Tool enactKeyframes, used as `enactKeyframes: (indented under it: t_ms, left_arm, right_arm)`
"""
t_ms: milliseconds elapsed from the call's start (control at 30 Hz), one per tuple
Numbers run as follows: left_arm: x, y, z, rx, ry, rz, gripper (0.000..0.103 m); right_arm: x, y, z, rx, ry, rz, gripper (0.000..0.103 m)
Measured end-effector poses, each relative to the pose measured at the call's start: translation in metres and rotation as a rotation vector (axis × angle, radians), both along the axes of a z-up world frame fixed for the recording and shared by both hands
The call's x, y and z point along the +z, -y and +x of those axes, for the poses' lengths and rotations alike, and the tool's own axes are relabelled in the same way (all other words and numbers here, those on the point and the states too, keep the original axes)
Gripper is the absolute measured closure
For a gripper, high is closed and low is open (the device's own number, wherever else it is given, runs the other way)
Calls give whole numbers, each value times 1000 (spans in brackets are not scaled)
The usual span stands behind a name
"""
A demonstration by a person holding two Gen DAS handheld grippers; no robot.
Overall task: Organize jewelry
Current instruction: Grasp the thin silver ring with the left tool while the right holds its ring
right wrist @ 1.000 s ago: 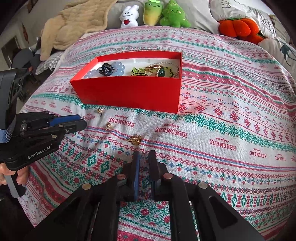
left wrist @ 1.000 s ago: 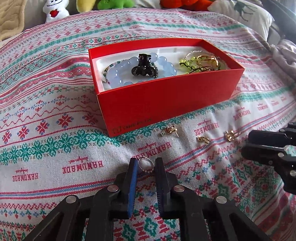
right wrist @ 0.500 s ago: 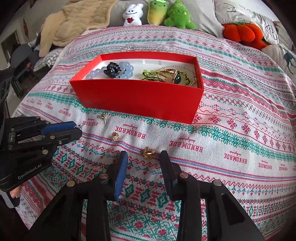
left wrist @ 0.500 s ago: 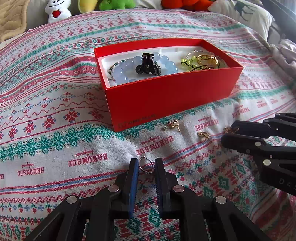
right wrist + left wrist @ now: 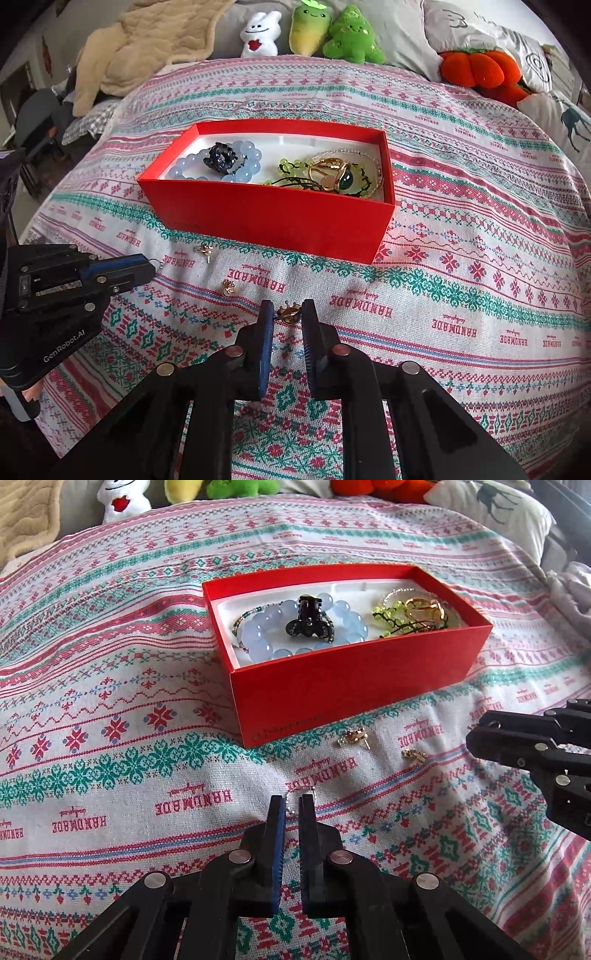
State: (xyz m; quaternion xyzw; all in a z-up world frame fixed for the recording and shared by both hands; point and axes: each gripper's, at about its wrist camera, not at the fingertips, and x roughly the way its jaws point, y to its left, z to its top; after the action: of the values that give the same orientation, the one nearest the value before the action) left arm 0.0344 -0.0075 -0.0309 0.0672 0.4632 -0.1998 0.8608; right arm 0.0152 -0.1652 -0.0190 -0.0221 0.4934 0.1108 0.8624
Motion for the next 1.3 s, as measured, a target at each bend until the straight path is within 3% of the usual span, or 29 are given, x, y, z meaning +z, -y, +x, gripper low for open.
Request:
enactKeyframes:
  t_ms: [133,267,333,400,567,867,1133,1300]
  left_arm:
    - [6,-7,4,7,-25,-27,102]
    - [8,-21,8,19,-56,-113,98]
    - [6,-23,6,9,-70,-137,76]
    - [3,-19,3,-13,-71,-130,66]
    - [-8,0,-1,-46,-53,-42,64]
    - [-16,17,10,-68,-31,18,67]
    - [-15,17,6,-66,-11,28,96]
    - [-13,17,0,-65,0,32,103]
  right_arm:
    - [13,3,2,-13,-5,26,87]
    - [24,13,1,-38,3,63,87]
    - [24,17,1,-50,-3,70,87]
    - [20,20,0,-61,-17,70,87]
    - [9,23,-4,-68,-51,57,87]
    - [4,26,-9,-69,-59,51,87]
    - [3,26,-5,-73,-61,50,87]
    - [6,23,-4,-66,-53,51,87]
